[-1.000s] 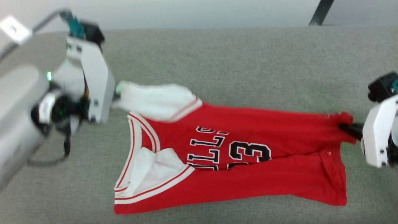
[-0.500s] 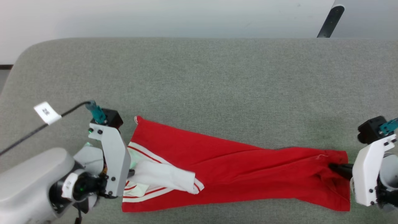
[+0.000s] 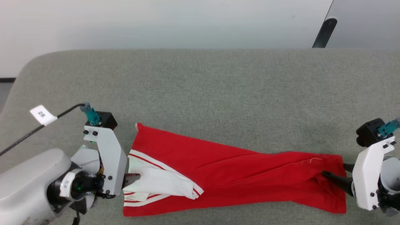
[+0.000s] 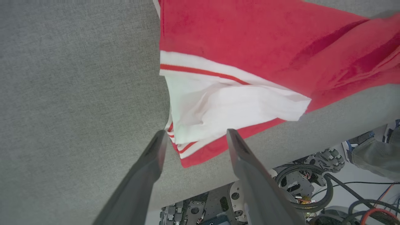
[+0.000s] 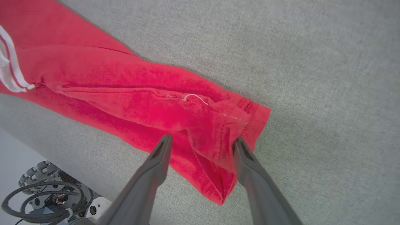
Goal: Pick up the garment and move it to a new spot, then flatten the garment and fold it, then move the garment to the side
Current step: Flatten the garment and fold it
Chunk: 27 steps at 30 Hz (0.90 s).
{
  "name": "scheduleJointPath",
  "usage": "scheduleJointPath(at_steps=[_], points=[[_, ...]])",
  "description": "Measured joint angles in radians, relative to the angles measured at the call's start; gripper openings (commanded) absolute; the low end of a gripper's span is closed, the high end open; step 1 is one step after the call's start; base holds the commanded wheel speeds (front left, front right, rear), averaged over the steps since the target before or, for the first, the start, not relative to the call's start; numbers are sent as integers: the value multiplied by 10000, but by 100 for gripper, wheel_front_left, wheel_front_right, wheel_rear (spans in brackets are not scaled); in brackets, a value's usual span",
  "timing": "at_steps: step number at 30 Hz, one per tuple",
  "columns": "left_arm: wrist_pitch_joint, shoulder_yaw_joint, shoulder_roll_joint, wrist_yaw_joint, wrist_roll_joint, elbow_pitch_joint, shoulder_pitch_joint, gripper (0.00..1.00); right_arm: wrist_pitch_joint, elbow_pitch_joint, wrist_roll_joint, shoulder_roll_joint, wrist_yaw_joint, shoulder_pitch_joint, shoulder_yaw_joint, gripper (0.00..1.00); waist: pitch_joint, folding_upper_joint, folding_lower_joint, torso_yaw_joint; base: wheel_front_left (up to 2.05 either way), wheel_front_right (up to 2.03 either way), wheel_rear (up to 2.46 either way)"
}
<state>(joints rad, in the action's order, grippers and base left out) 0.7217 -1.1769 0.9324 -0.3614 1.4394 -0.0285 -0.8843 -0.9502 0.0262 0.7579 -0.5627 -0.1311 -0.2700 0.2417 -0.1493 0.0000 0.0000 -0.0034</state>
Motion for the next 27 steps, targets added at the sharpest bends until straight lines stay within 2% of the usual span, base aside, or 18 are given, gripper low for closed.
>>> scheduleJointPath(at_steps=[5,11,20,25,27], points=[[-451,111,100,2,-15,-221,141,100,161,591,-291,46,0,270,-405,100,376,0,0,18,0,0,0],[-2190,420,211,21,-242,-435,923,100,1605,1227,-897,389,0,958,-752,100,882,0,0,37,0,0,0],[-6466,1271,472,249,-694,-719,2802,100,4061,1338,-1801,1053,0,2426,-1327,100,1586,0,0,48,0,0,0],[-9010,1707,727,337,-1220,-779,3826,100,4834,1200,-2146,1331,0,2864,-1620,100,1782,0,0,32,0,0,0],[-9578,1891,809,355,-1432,-769,4260,100,4976,1112,-2215,1371,0,2995,-1666,100,1836,0,0,23,0,0,0]])
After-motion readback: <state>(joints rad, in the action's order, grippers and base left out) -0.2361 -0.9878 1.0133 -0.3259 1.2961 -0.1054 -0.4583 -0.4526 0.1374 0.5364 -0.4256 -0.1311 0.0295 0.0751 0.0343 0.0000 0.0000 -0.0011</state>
